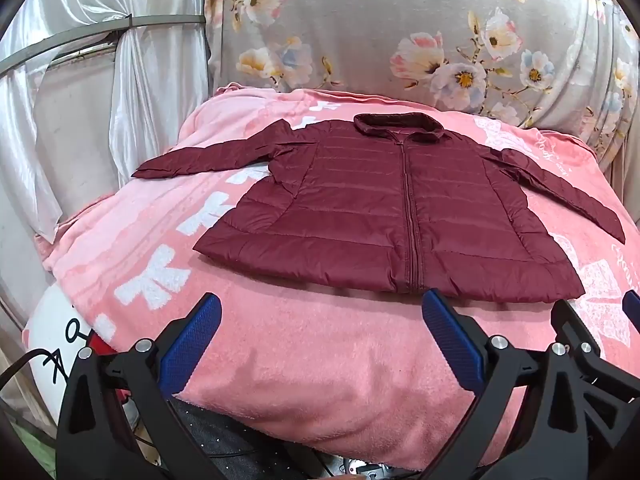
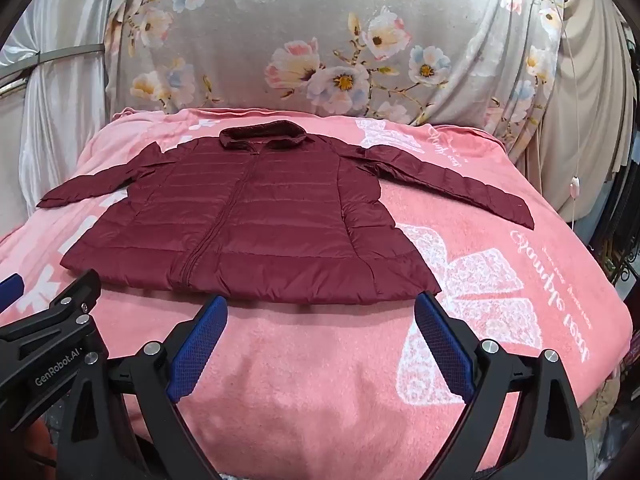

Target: Fold large clothes

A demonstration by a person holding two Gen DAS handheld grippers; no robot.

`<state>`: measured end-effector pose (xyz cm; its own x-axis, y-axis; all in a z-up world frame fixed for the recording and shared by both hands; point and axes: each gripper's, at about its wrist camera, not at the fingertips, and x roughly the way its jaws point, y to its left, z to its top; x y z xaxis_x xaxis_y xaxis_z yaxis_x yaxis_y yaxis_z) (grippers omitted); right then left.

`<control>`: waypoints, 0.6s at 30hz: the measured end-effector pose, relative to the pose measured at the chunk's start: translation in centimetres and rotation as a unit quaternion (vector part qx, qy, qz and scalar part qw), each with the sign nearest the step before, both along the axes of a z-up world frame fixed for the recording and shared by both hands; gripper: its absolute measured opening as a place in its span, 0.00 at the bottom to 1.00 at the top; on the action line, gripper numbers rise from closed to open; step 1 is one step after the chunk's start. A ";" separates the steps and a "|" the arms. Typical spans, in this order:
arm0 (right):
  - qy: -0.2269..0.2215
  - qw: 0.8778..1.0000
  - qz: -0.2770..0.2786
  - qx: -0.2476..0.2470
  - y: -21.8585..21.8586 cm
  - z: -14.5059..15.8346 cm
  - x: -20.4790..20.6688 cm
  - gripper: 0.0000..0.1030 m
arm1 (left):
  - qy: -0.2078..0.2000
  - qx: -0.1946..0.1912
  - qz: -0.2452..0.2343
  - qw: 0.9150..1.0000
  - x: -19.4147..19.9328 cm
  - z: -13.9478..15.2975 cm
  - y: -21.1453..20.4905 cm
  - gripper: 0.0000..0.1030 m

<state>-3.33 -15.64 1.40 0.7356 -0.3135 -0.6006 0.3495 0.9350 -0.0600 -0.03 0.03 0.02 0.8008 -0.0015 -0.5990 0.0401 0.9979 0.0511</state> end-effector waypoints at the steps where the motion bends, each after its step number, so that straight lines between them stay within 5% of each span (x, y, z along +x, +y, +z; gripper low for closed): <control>1: 0.001 1.000 0.000 0.000 0.0 0.0 0.0 0.90 | -0.001 0.002 0.000 1.000 0.0 0.0 0.0 0.95; 18: -0.002 1.000 -0.002 -0.006 0.6 0.2 0.0 0.90 | 0.001 0.009 0.001 1.000 0.3 0.3 -0.7 0.95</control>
<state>-3.36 -15.06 1.57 0.7370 -0.3241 -0.5931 0.3539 0.9327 -0.0700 0.26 -0.69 0.31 0.7993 0.0105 -0.6008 0.0385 0.9969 0.0686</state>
